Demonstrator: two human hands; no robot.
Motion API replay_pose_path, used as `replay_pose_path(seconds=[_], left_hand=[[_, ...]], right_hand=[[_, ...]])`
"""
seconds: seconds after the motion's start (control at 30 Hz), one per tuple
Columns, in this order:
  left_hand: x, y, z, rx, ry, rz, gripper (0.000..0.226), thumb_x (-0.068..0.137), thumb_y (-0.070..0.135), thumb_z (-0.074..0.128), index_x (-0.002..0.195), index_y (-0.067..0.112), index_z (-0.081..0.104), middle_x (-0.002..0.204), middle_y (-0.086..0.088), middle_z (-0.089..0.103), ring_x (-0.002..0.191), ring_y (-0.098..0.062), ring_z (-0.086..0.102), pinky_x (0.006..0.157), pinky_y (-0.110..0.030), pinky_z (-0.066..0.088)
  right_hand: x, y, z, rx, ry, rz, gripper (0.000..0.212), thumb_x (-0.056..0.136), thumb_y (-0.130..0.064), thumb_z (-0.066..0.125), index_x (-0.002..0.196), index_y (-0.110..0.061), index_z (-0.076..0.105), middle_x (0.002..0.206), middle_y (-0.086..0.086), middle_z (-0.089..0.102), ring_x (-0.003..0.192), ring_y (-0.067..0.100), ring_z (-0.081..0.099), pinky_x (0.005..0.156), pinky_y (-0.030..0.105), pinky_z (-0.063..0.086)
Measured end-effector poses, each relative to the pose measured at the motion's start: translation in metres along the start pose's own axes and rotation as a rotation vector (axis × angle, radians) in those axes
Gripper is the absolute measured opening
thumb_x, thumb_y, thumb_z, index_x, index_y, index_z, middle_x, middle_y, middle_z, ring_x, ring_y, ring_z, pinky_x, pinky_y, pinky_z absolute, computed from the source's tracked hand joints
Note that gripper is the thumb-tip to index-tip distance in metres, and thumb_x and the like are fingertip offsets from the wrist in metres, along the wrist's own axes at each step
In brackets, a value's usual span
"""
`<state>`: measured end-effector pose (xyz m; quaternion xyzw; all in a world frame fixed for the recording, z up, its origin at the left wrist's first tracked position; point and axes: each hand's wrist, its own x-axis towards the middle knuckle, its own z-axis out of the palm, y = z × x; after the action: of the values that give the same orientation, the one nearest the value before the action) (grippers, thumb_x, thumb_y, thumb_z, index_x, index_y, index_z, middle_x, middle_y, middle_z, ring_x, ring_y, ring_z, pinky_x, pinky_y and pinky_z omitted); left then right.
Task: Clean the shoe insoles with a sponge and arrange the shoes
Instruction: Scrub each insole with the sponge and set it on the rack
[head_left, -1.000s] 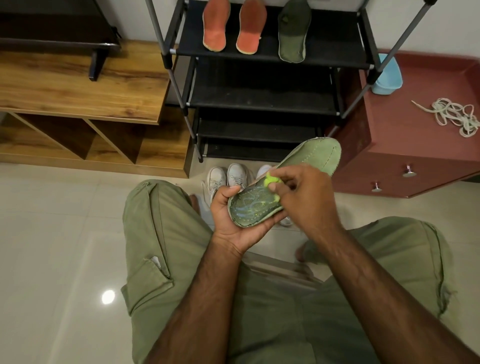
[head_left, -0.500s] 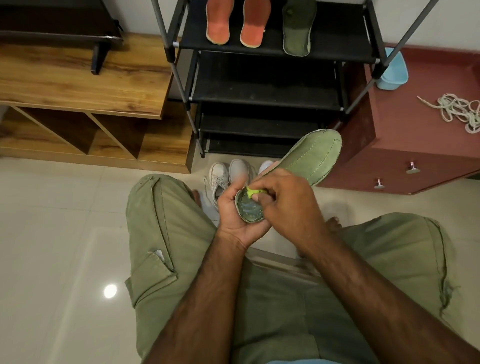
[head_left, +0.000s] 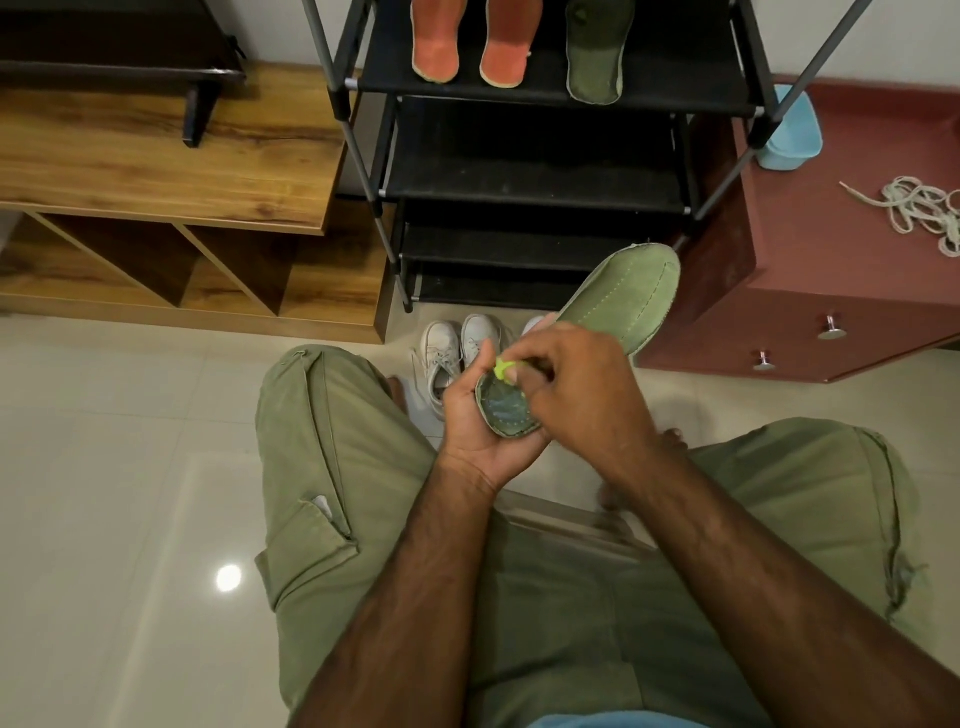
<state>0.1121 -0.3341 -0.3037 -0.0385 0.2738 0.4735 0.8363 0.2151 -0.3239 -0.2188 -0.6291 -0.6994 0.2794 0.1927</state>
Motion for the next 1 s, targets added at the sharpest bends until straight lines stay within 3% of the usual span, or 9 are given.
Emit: replay_pose_path(seconds=[0.1, 0.27, 0.43, 0.5, 0.6, 0.77, 0.87, 0.93, 1.0], left_hand=[[0.0, -0.001, 0.004, -0.049, -0.01, -0.022, 0.056, 0.103, 0.05, 0.045, 0.134, 0.006, 0.059, 0.129, -0.018, 0.065, 0.12, -0.031, 0.062, 0.101, -0.044, 0.052], [0.0, -0.001, 0.0, 0.008, -0.015, 0.042, 0.064, 0.105, 0.048, 0.041, 0.157, 0.01, 0.038, 0.141, -0.019, 0.056, 0.136, -0.031, 0.05, 0.124, -0.045, 0.025], [-0.002, 0.0, 0.008, -0.016, -0.091, 0.024, 0.061, 0.101, 0.041, 0.043, 0.155, 0.014, 0.043, 0.139, -0.02, 0.06, 0.125, -0.033, 0.061, 0.106, -0.048, 0.047], [-0.003, 0.001, 0.01, -0.027, -0.082, 0.006, 0.059, 0.101, 0.038, 0.044, 0.154, 0.011, 0.043, 0.132, -0.021, 0.063, 0.119, -0.033, 0.065, 0.103, -0.046, 0.051], [-0.003, 0.001, 0.009, -0.022, -0.059, -0.001, 0.056, 0.104, 0.038, 0.042, 0.151, 0.007, 0.044, 0.124, -0.021, 0.065, 0.118, -0.031, 0.064, 0.11, -0.043, 0.045], [-0.005, 0.0, 0.011, 0.017, -0.052, 0.0, 0.056, 0.101, 0.039, 0.045, 0.149, 0.01, 0.045, 0.131, -0.02, 0.062, 0.12, -0.032, 0.063, 0.11, -0.046, 0.043], [-0.004, 0.0, 0.007, 0.016, 0.002, -0.032, 0.051, 0.104, 0.041, 0.046, 0.141, 0.006, 0.049, 0.125, -0.019, 0.062, 0.123, -0.03, 0.056, 0.124, -0.041, 0.025], [-0.004, 0.0, 0.008, 0.005, 0.002, -0.023, 0.055, 0.104, 0.042, 0.046, 0.146, 0.006, 0.048, 0.128, -0.019, 0.06, 0.125, -0.031, 0.056, 0.121, -0.043, 0.029], [-0.003, 0.0, 0.01, -0.004, -0.03, -0.007, 0.062, 0.101, 0.041, 0.049, 0.154, 0.009, 0.041, 0.134, -0.019, 0.058, 0.124, -0.032, 0.059, 0.11, -0.046, 0.042]], right_hand=[[0.009, 0.005, -0.005, -0.027, 0.106, 0.079, 0.015, 0.093, -0.026, 0.075, 0.107, -0.027, 0.08, 0.105, -0.005, 0.073, 0.09, 0.009, 0.066, 0.088, 0.03, 0.056], [-0.008, -0.007, 0.004, -0.036, -0.045, 0.003, 0.014, 0.094, -0.026, 0.073, 0.106, -0.032, 0.079, 0.102, -0.007, 0.069, 0.089, 0.009, 0.063, 0.084, 0.027, 0.053], [0.01, 0.016, -0.012, -0.077, 0.172, 0.152, 0.011, 0.093, -0.027, 0.074, 0.102, -0.032, 0.079, 0.091, -0.01, 0.074, 0.079, 0.011, 0.069, 0.08, 0.035, 0.06], [0.004, 0.014, -0.006, -0.057, 0.112, 0.114, 0.01, 0.092, -0.029, 0.074, 0.1, -0.032, 0.078, 0.092, -0.011, 0.074, 0.081, 0.012, 0.068, 0.081, 0.037, 0.059], [-0.008, 0.008, 0.003, 0.02, -0.05, 0.051, 0.011, 0.09, -0.031, 0.076, 0.1, -0.037, 0.078, 0.092, -0.016, 0.072, 0.082, 0.005, 0.066, 0.081, 0.037, 0.059], [0.004, 0.018, -0.005, -0.026, 0.114, 0.151, 0.01, 0.089, -0.037, 0.075, 0.099, -0.039, 0.078, 0.086, -0.019, 0.073, 0.077, 0.005, 0.068, 0.078, 0.037, 0.06], [-0.005, 0.009, 0.002, 0.02, -0.055, 0.052, 0.01, 0.089, -0.036, 0.076, 0.098, -0.039, 0.078, 0.089, -0.02, 0.074, 0.079, 0.002, 0.068, 0.079, 0.036, 0.06], [-0.004, 0.009, 0.001, 0.016, -0.075, 0.059, 0.011, 0.088, -0.038, 0.077, 0.099, -0.041, 0.078, 0.088, -0.022, 0.074, 0.078, 0.0, 0.067, 0.077, 0.036, 0.06], [0.002, 0.015, -0.004, -0.014, 0.057, 0.129, 0.011, 0.089, -0.039, 0.076, 0.099, -0.04, 0.078, 0.086, -0.021, 0.073, 0.078, 0.002, 0.068, 0.076, 0.036, 0.06]])
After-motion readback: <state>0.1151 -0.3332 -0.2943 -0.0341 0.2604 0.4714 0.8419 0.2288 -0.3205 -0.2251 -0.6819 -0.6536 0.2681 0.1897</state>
